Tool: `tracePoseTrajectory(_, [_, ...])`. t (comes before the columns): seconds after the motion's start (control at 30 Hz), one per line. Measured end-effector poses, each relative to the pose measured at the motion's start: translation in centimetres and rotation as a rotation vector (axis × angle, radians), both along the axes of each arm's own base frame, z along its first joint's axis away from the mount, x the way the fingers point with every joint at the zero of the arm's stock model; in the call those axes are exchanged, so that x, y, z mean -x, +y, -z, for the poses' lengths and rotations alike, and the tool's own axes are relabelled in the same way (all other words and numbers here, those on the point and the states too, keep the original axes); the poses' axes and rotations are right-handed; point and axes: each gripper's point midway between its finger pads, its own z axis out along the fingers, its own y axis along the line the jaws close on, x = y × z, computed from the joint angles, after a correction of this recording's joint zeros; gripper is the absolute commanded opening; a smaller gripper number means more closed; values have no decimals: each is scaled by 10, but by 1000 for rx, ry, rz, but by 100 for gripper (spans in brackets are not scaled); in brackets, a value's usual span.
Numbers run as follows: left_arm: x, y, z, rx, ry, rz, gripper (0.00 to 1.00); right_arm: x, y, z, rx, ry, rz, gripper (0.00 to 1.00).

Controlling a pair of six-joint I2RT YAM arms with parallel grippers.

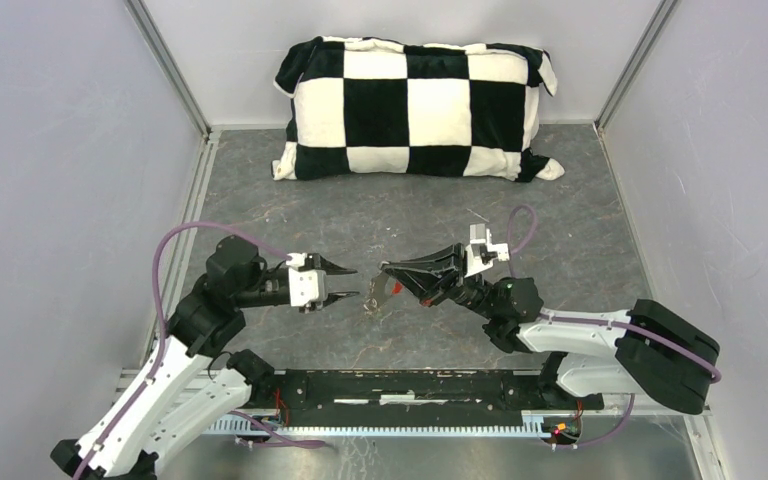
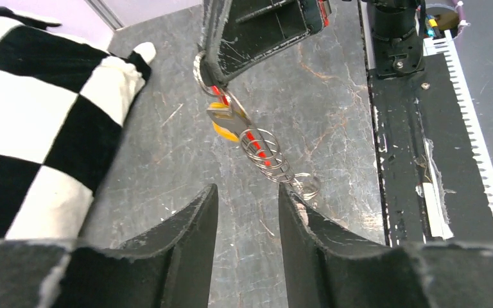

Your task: Put the keys on the keyring

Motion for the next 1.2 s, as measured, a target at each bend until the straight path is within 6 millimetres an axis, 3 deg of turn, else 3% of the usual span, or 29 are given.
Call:
tracePoseTrajectory(0.13, [4,3,-2,13,-37,7,57,11,5,6,16,19,-91,0])
tracePoseTrajectory(0.33, [4,-8,17,-6,33,64,55,22,25,24,73,78,-225,1])
tracePoseTrajectory(0.57, [8,-11,20,-5,54,101,41,28,30,23,85,85,-284,0])
tracePoseTrajectory(0.87, [23,-13,16,19,68,173,10,32,33,16,80,66,-318,0])
tracePoseTrajectory(1.03, [30,-13,13,31,78,204,2,33,33,13,76,53,-324,0])
tracePoseTrajectory(1.2, [31,-11,12,34,71,202,2,34,32,12,74,44,-324,0])
